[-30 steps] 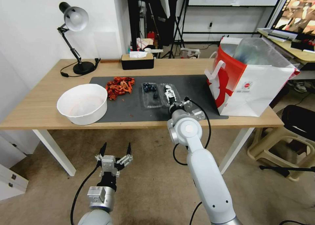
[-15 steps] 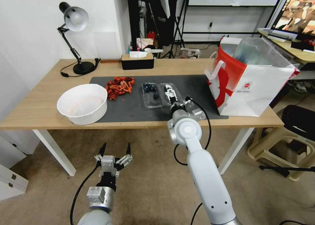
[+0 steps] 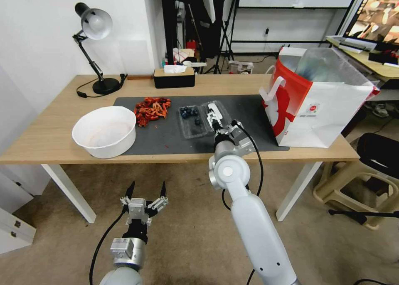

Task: Close the takeout container lid, then place the container into the takeout bag.

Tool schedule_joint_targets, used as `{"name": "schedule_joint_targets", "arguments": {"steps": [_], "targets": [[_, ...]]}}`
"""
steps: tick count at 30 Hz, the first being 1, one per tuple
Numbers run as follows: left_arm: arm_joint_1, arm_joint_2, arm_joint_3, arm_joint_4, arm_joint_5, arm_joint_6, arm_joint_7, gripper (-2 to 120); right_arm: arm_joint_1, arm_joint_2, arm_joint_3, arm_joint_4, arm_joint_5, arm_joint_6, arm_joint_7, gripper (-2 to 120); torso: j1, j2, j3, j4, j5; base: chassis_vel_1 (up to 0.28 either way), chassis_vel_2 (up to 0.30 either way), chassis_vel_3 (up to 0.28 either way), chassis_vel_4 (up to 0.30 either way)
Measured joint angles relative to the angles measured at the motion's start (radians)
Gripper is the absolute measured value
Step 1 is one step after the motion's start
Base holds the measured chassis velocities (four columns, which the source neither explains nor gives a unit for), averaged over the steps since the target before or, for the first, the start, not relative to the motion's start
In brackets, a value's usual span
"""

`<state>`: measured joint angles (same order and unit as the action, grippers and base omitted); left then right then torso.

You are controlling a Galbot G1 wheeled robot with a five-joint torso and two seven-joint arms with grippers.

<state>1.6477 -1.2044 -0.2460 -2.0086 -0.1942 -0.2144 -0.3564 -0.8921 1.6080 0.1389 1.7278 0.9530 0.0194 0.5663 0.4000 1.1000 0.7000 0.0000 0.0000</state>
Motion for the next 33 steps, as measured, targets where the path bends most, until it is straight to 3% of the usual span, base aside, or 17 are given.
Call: {"name": "schedule_joint_targets", "arguments": {"steps": [7,16,24,33], "targets": [[0.006,-0.001,-0.001,0.0,0.003,-0.01,0.0,100,-0.022,0.0,-0.039,-0.026,-0.252,-0.006,-0.084,100,0.0,0.0,0.0,0.0,0.0,0.0,0.0,0.0,0.0],[0.008,-0.007,0.0,0.001,0.005,-0.016,-0.001,100,-0.027,0.0,-0.058,-0.055,-0.432,-0.008,-0.148,100,0.0,0.0,0.0,0.0,0.0,0.0,0.0,0.0,0.0],[0.008,-0.01,0.0,0.003,0.006,-0.018,-0.002,100,-0.015,0.0,-0.057,-0.065,-0.482,-0.022,-0.195,100,0.0,0.0,0.0,-0.0001,0.0,0.0,0.0,0.0,0.0],[0.012,-0.015,0.0,0.003,0.012,-0.021,-0.002,100,0.007,0.0,-0.059,-0.061,-0.438,-0.071,-0.254,100,0.0,0.0,0.0,0.0,0.0,0.0,0.0,0.0,0.0]]}}
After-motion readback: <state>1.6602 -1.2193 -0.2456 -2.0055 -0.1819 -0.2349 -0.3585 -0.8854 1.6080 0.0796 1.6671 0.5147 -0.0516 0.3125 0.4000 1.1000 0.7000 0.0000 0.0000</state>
